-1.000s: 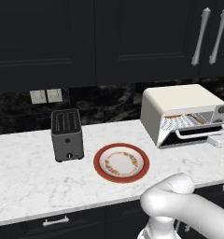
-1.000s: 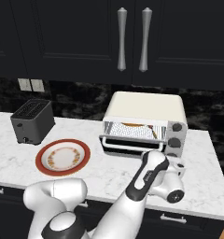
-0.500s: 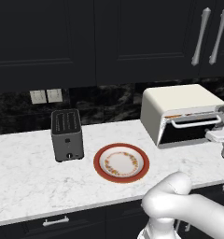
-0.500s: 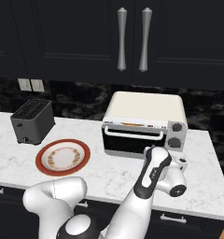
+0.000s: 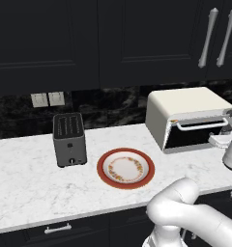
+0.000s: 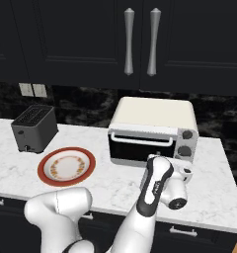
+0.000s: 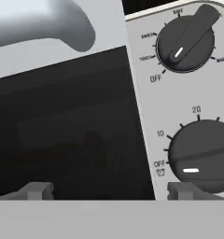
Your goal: Pick up the kebab skewer and baguette bread, and place them inside the toaster oven. Close the toaster oven door and start by setting the timer.
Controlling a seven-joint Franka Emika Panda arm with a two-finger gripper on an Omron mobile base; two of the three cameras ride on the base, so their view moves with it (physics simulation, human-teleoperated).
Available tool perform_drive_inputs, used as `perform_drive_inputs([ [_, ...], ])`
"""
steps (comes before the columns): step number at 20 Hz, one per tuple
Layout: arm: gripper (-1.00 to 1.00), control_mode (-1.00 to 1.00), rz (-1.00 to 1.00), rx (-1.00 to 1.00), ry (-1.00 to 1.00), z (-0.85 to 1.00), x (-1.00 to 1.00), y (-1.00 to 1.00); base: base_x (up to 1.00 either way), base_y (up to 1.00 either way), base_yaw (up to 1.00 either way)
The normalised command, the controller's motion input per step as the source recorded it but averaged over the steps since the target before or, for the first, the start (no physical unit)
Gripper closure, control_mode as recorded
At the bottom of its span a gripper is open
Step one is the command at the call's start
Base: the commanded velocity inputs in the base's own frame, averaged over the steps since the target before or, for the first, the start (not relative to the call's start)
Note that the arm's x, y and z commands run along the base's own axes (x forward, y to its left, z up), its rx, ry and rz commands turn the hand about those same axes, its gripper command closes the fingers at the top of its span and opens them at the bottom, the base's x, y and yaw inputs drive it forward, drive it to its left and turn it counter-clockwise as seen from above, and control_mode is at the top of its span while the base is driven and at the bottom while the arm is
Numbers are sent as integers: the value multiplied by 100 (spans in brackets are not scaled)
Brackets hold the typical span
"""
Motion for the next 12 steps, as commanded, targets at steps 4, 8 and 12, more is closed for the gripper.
perform_drive_inputs([
  [4, -100, -100, -21, -1, -9, 0, 26, 44, 0, 0, 0],
  [8, -100, -100, -18, 0, -10, 0, 29, 32, 0, 0, 0],
  [12, -100, -100, -6, 0, -8, 0, 41, 9, 0, 0, 0],
])
